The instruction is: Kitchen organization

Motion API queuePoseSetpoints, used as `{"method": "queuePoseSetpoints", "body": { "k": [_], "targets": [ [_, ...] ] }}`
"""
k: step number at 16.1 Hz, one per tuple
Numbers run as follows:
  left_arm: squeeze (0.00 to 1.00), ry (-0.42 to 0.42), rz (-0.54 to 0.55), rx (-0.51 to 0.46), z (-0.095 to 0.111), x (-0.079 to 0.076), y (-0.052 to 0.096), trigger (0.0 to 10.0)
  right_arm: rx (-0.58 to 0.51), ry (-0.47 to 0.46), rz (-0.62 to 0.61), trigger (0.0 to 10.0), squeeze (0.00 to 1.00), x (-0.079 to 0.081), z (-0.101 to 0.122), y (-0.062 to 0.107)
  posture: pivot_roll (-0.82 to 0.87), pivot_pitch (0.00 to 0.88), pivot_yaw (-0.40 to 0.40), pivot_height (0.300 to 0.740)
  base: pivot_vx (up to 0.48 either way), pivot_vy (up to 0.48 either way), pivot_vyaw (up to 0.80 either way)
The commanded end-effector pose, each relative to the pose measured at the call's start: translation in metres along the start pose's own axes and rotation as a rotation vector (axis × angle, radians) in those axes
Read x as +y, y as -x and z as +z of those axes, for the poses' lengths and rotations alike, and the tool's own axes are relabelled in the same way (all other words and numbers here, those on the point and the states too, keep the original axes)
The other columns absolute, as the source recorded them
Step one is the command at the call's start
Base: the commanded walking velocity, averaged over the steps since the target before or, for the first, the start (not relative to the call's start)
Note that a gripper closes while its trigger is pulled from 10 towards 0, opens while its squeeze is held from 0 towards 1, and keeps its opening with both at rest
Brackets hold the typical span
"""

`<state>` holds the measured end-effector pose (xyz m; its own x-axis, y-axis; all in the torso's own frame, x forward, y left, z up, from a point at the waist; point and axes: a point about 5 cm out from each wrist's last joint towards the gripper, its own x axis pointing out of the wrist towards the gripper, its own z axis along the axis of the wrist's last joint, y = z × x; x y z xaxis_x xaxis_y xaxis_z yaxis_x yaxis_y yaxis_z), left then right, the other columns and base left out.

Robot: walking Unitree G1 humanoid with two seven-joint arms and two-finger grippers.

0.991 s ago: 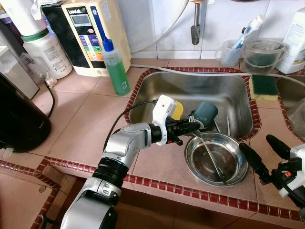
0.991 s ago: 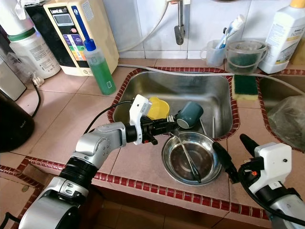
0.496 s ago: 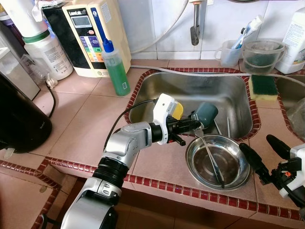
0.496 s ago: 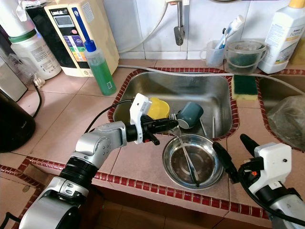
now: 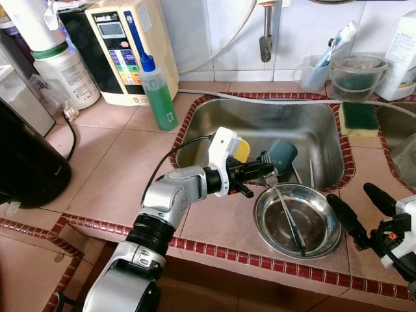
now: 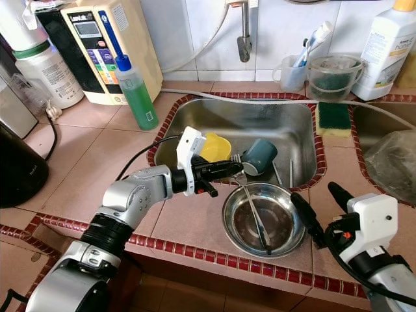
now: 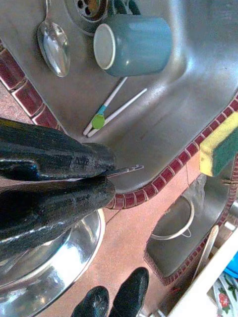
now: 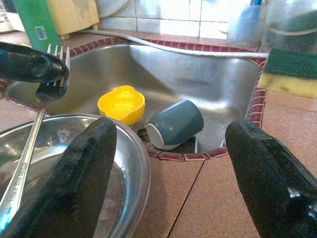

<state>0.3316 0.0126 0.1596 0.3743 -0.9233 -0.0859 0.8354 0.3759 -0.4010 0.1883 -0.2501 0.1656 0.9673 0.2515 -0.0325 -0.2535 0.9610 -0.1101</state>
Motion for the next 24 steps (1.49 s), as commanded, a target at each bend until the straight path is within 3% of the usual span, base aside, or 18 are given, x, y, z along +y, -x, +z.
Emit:
{"method": "queuePoseSetpoints", "body": {
  "k": [1, 7, 10, 11, 12, 13, 14, 18, 24],
  "targets": [
    [0.0, -0.011, 0.035, 0.025, 0.001, 0.005, 0.004, 0.0, -0.007, -0.001, 0.007, 10.0, 0.0, 0.002, 0.0, -0.001, -0.27, 0.08, 0.191, 0.732, 0.0, 0.0, 0.0],
    [0.0, 0.094, 0.093, -0.026, 0.011, 0.016, 0.007, 0.0, -0.013, -0.002, 0.01, 10.0, 0.0, 0.002, -0.001, -0.004, -0.26, 0.075, 0.19, 0.732, 0.0, 0.0, 0.0],
    [0.0, 0.2, 0.139, -0.078, 0.017, 0.023, 0.01, 0.0, -0.015, -0.003, 0.01, 10.0, 0.0, 0.002, -0.001, -0.005, -0.26, 0.074, 0.191, 0.732, 0.0, 0.0, 0.0],
    [0.0, 0.243, 0.165, -0.095, 0.019, 0.027, 0.011, 5.3, -0.016, -0.004, 0.01, 10.0, 0.0, 0.003, -0.001, -0.006, -0.26, 0.074, 0.191, 0.732, 0.0, 0.0, 0.0],
    [0.0, 0.282, 0.18, -0.109, 0.02, 0.03, 0.012, 9.0, -0.017, -0.005, 0.01, 10.0, 0.0, 0.003, -0.001, -0.006, -0.26, 0.073, 0.191, 0.732, 0.0, 0.0, 0.0],
    [0.0, 0.306, 0.18, -0.115, 0.021, 0.031, 0.013, 10.0, -0.017, -0.005, 0.011, 10.0, 0.0, 0.003, -0.001, -0.006, -0.26, 0.074, 0.191, 0.732, 0.0, 0.0, 0.0],
    [0.0, 0.338, 0.183, -0.129, 0.023, 0.032, 0.014, 10.0, -0.017, -0.004, 0.011, 10.0, 0.0, 0.002, -0.001, -0.006, -0.25, 0.074, 0.189, 0.732, 0.0, 0.0, 0.0],
    [0.0, 0.334, 0.164, -0.101, 0.019, 0.031, 0.013, 10.0, -0.02, -0.002, 0.011, 10.0, 0.0, 0.001, 0.0, -0.008, -0.25, 0.073, 0.185, 0.732, 0.0, 0.0, 0.0],
    [0.0, 0.268, 0.015, 0.007, 0.007, 0.015, 0.014, 10.0, -0.024, 0.003, 0.013, 10.0, 0.0, -0.001, 0.001, -0.009, -0.25, 0.072, 0.18, 0.732, 0.0, 0.0, 0.0]
  ]
}}
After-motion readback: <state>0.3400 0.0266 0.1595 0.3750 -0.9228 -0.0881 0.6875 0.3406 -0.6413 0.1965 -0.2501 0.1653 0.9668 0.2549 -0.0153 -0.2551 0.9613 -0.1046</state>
